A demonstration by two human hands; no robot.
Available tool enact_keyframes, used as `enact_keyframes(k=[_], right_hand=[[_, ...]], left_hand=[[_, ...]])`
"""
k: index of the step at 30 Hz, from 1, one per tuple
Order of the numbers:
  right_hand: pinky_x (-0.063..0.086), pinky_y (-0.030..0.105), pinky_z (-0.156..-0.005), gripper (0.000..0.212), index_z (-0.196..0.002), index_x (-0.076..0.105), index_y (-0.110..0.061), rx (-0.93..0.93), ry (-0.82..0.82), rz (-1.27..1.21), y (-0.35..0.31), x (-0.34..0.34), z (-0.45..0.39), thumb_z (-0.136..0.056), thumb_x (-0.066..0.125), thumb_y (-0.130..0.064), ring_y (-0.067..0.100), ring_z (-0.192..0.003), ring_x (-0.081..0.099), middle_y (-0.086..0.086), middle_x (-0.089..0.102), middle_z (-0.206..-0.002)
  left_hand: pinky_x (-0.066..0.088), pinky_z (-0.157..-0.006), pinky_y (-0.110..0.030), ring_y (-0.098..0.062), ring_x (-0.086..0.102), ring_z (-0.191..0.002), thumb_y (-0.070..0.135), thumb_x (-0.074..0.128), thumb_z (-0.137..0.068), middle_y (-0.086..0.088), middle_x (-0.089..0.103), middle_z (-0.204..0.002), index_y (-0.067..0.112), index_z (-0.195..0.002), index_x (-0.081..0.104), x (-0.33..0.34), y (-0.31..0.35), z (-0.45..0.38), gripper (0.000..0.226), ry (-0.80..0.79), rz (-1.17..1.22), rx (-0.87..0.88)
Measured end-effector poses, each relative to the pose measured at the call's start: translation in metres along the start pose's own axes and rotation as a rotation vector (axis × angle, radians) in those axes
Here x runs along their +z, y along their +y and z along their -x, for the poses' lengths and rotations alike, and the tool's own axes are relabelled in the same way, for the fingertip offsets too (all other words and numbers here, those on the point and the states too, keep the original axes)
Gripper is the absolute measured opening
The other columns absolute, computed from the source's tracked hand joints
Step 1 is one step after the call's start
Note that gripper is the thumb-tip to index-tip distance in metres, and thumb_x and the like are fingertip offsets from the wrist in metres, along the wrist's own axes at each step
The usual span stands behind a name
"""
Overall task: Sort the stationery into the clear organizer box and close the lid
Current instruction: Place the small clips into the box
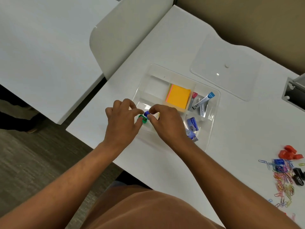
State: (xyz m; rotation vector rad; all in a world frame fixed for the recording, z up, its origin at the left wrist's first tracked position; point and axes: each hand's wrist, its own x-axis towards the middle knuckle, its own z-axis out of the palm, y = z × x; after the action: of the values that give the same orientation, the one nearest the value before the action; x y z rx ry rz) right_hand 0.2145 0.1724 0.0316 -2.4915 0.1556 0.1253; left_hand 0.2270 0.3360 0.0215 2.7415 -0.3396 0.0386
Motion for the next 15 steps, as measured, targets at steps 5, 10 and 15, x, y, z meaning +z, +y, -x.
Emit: enact_keyframes(k=[5, 10, 15], right_hand=[[0.056, 0.028, -0.082, 0.008, -0.099, 0.074, -0.026, 0.058, 0.061, -0.101, 0.013, -0.016, 0.01, -0.096, 0.069, -0.031, 0.007, -0.086, 0.062, -0.009, 0.073, -0.104], [0.052, 0.015, -0.073, 0.012, -0.108, 0.07, -0.025, 0.186, 0.188, -0.235, 0.053, -0.051, 0.051, -0.097, 0.068, -0.029, 0.006, -0.081, 0.064, -0.016, 0.068, -0.098], [0.051, 0.017, -0.066, 0.015, -0.11, 0.069, -0.028, 0.324, 0.319, -0.269, 0.114, -0.085, 0.107, -0.097, 0.065, -0.023, 0.004, -0.071, 0.064, -0.017, 0.068, -0.092]], left_hand=[[0.031, -0.082, -0.037, -0.022, 0.056, -0.101, 0.02, 0.082, -0.085, -0.001, 0.063, -0.106, 0.024, -0.096, 0.077, 0.003, 0.016, 0.004, 0.012, 0.032, 0.095, 0.038], [0.039, -0.082, -0.037, -0.024, 0.058, -0.101, 0.016, 0.081, -0.085, -0.004, 0.065, -0.103, 0.021, -0.098, 0.076, 0.017, 0.076, 0.011, 0.014, -0.018, 0.225, 0.148], [0.047, -0.087, -0.039, -0.025, 0.058, -0.104, 0.016, 0.079, -0.088, -0.008, 0.068, -0.106, 0.015, -0.101, 0.076, 0.035, 0.155, 0.017, 0.014, -0.113, 0.34, 0.236]])
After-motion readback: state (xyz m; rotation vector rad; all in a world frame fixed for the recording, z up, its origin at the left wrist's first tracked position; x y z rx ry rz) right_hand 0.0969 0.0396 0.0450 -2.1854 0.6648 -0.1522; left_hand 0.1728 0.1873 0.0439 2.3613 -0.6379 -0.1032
